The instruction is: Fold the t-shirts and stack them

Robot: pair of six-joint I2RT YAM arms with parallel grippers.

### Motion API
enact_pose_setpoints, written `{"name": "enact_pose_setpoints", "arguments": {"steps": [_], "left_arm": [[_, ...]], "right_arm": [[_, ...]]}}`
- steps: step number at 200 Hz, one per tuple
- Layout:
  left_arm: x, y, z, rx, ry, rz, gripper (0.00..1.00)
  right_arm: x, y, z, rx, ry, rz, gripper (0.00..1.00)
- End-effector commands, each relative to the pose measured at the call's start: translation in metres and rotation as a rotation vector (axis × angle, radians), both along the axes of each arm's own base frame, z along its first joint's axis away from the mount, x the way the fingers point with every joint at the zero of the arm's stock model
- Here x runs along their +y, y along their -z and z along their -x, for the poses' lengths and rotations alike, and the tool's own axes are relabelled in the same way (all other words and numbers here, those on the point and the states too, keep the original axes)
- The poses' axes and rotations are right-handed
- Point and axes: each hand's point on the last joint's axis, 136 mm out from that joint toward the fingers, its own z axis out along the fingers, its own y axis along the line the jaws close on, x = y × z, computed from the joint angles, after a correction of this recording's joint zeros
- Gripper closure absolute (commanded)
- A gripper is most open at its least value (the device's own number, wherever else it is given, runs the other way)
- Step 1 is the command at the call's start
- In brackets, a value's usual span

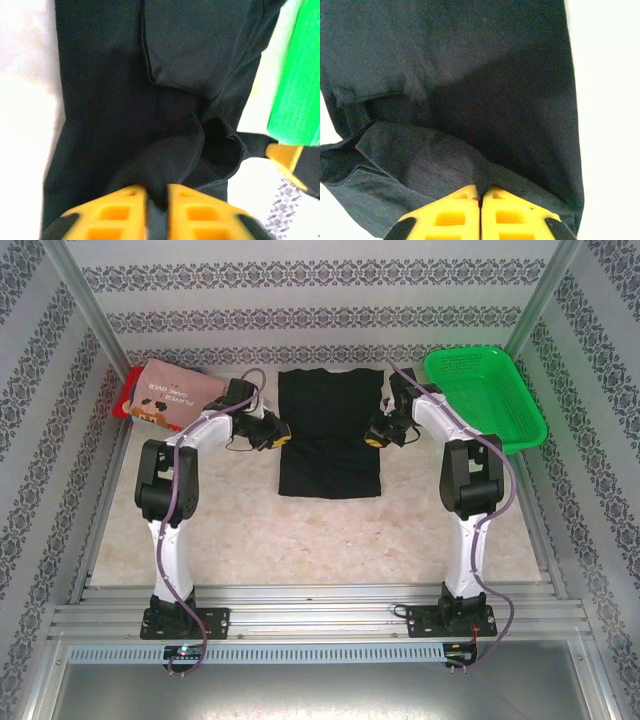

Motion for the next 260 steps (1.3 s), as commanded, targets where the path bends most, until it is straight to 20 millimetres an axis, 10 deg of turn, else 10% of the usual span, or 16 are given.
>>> {"name": "enact_pose_setpoints", "arguments": {"steps": [1,38,73,116,145,260], "left_arm": [[0.002,-0.028,-0.029,-0.089,-0.019,0.075,0.58],[-0.004,-0.104,-0.047,-0.232,-0.005,0.173,0.44],[0.006,-0.145,-0.008,-0.297,0.007,0.159,0.33],[0.028,-0.076,0.103,-0.088,0.022,0.024,0.31],[0.025,-0.029,0.151,0.025,0.021,0.019,0.31],[-0.011,0.031,0.130,0.118,-0.044,0.078,0.37]], "right_arm": [[-0.008,0.001,-0.017,-0.011,0.055,-0.002,0.79],[-0.019,-0.045,-0.032,-0.134,0.108,-0.018,0.61],[-0.031,-0.073,0.013,-0.186,0.108,0.011,0.53],[-0.022,-0.031,0.104,-0.083,0.112,-0.055,0.47],[-0.010,-0.004,0.127,-0.051,0.116,-0.112,0.45],[-0.002,0.043,0.114,0.021,0.119,-0.127,0.43]]}}
